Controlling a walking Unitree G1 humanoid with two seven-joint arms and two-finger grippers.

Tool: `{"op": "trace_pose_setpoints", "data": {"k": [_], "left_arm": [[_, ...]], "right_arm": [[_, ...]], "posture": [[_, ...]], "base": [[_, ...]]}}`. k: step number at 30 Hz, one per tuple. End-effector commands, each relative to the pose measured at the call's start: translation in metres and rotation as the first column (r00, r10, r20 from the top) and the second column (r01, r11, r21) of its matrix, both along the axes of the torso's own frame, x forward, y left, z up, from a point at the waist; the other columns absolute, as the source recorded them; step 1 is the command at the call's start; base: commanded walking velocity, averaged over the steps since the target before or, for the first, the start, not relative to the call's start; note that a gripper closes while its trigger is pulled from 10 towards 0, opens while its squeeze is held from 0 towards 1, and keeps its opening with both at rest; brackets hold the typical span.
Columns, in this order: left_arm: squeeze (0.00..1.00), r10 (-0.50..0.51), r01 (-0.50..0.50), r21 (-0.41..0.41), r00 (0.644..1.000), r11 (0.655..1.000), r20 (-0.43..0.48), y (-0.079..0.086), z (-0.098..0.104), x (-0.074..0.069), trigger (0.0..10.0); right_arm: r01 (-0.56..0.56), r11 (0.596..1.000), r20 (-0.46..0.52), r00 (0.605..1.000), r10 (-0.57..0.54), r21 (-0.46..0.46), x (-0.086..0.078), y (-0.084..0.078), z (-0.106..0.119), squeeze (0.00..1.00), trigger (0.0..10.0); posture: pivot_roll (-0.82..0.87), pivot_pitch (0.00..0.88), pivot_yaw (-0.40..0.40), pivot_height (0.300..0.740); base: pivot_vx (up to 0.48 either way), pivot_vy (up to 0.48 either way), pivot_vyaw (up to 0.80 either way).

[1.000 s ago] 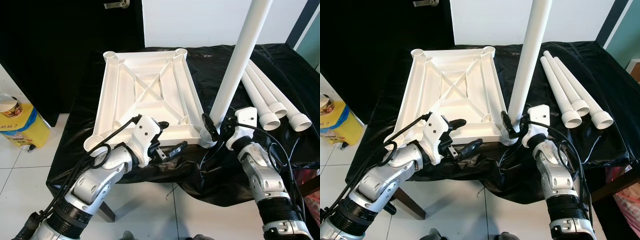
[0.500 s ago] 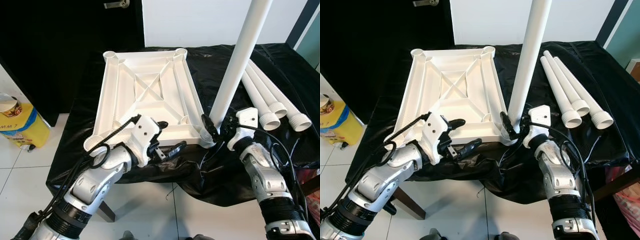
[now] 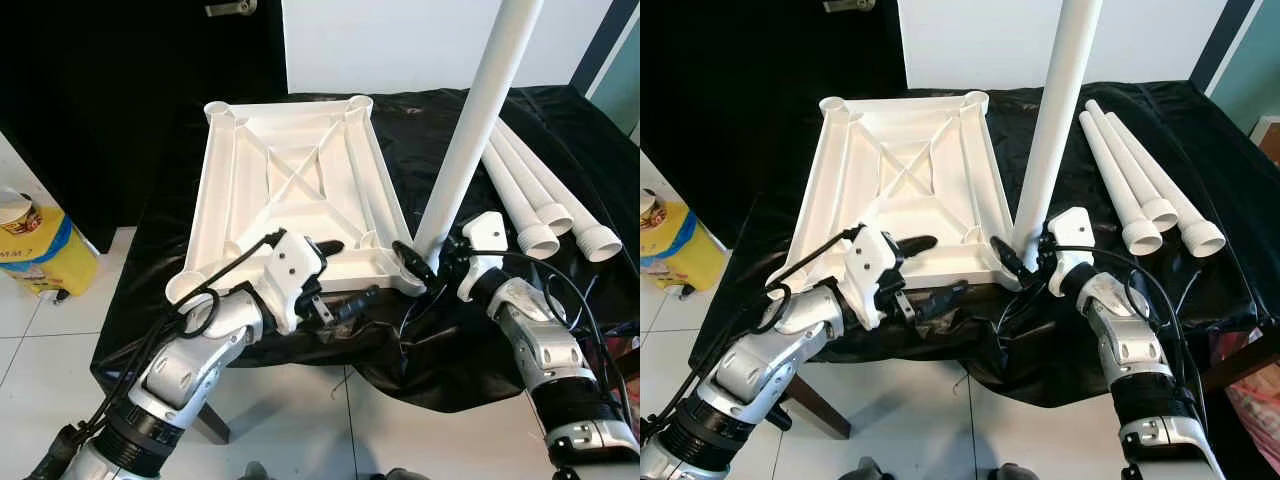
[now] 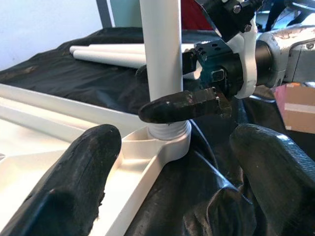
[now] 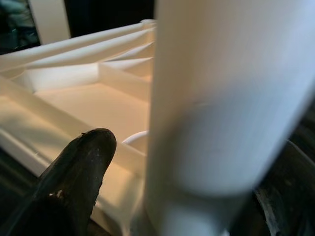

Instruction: Building children table

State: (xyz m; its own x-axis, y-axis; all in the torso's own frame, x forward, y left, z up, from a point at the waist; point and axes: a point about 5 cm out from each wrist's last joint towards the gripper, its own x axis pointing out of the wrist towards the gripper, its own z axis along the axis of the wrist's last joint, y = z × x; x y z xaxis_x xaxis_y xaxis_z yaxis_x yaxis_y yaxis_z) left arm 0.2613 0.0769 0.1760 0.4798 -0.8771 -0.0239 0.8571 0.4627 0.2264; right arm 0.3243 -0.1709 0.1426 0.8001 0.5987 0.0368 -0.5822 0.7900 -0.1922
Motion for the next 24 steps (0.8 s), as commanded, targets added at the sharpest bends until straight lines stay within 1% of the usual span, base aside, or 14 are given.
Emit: {"op": "trace_pose_setpoints", "data": {"k": [1, 3, 7, 8, 10, 11, 12, 13, 16, 17, 18, 23, 24], "left_arm": [[0.0, -0.033, 0.033, 0.02, 0.999, 0.999, 0.005, -0.002, -0.002, -0.001, 10.0], [0.0, -0.041, 0.04, 0.021, 0.999, 0.999, 0.014, -0.003, -0.001, 0.0, 10.0], [0.0, -0.043, 0.043, 0.022, 0.999, 0.999, 0.016, -0.003, -0.001, 0.001, 10.0], [0.0, -0.047, 0.046, 0.026, 0.999, 0.999, 0.02, -0.003, -0.001, 0.001, 10.0], [0.0, -0.047, 0.046, 0.026, 0.999, 0.999, 0.02, -0.003, -0.001, 0.001, 10.0], [0.0, -0.048, 0.047, 0.029, 0.999, 0.998, 0.023, -0.003, -0.001, 0.001, 10.0], [0.0, -0.048, 0.047, 0.029, 0.999, 0.998, 0.023, -0.003, -0.001, 0.001, 10.0], [0.0, -0.048, 0.047, 0.03, 0.999, 0.998, 0.025, -0.003, -0.002, 0.0, 10.0], [0.0, -0.049, 0.048, 0.03, 0.998, 0.998, 0.025, -0.003, -0.002, -0.001, 10.0], [0.0, -0.049, 0.048, 0.03, 0.999, 0.998, 0.023, -0.003, -0.003, -0.002, 10.0], [0.0, -0.049, 0.048, 0.03, 0.999, 0.998, 0.022, -0.003, -0.004, -0.003, 10.0], [0.0, -0.043, 0.042, 0.025, 0.999, 0.999, 0.022, -0.002, -0.004, -0.003, 10.0], [0.0, -0.041, 0.041, 0.023, 0.999, 0.999, 0.022, -0.002, -0.004, -0.003, 10.0]], "right_arm": [[-0.024, 0.999, -0.011, 1.0, 0.023, -0.021, 0.0, 0.003, -0.004, 0.0, 10.0], [-0.035, 0.999, -0.013, 0.999, 0.035, -0.034, 0.006, 0.007, -0.005, 0.0, 10.0], [-0.035, 0.999, -0.016, 0.999, 0.035, -0.035, 0.008, 0.009, -0.005, 0.0, 10.0], [-0.038, 0.999, -0.023, 0.999, 0.037, -0.036, 0.01, 0.01, -0.007, 0.0, 4.3], [-0.038, 0.999, -0.023, 0.999, 0.037, -0.036, 0.01, 0.01, -0.007, 0.0, 4.3], [-0.037, 0.999, -0.029, 0.999, 0.036, -0.037, 0.01, 0.01, -0.01, 0.0, 0.7], [-0.037, 0.999, -0.029, 0.999, 0.036, -0.037, 0.01, 0.01, -0.01, 0.0, 0.7], [-0.039, 0.999, -0.038, 0.999, 0.038, -0.037, 0.01, 0.01, -0.013, 0.0, 0.0], [-0.037, 0.999, -0.048, 0.998, 0.035, -0.038, 0.008, 0.008, -0.016, 0.0, 0.0], [-0.031, 0.999, -0.057, 0.998, 0.028, -0.039, 0.008, 0.006, -0.018, 0.0, 2.0], [-0.015, 0.999, -0.066, 0.998, 0.013, -0.037, 0.007, 0.004, -0.021, 0.0, 10.0], [0.03, 0.999, -0.082, 0.996, -0.032, -0.024, 0.006, 0.001, -0.026, 0.0, 10.0], [0.059, 0.998, -0.08, 0.995, -0.061, -0.025, 0.007, 0.0, -0.027, 0.0, 10.0]], "posture": [[0.01, 0.057, -0.009, 0.74], [0.01, 0.047, -0.004, 0.74], [0.01, 0.046, -0.004, 0.74], [0.02, 0.036, -0.009, 0.74], [0.02, 0.036, -0.009, 0.74], [0.02, 0.035, -0.01, 0.74], [0.02, 0.035, -0.01, 0.74], [0.02, 0.037, -0.013, 0.74], [0.02, 0.038, -0.015, 0.74], [0.02, 0.04, -0.017, 0.74], [0.03, 0.045, -0.022, 0.74], [0.02, 0.051, -0.027, 0.74], [0.02, 0.052, -0.027, 0.74]], "base": [[0.0, 0.0, 0.0], [0.0, 0.0, 0.0], [0.0, 0.0, 0.0], [0.0, 0.0, 0.0], [0.0, 0.0, 0.0], [0.0, 0.0, 0.0], [0.0, 0.0, 0.0], [0.0, 0.0, 0.0], [0.0, 0.0, 0.0], [0.0, 0.0, 0.0], [0.0, 0.0, 0.0], [0.0, 0.0, 0.0], [0.0, 0.0, 0.0]]}}
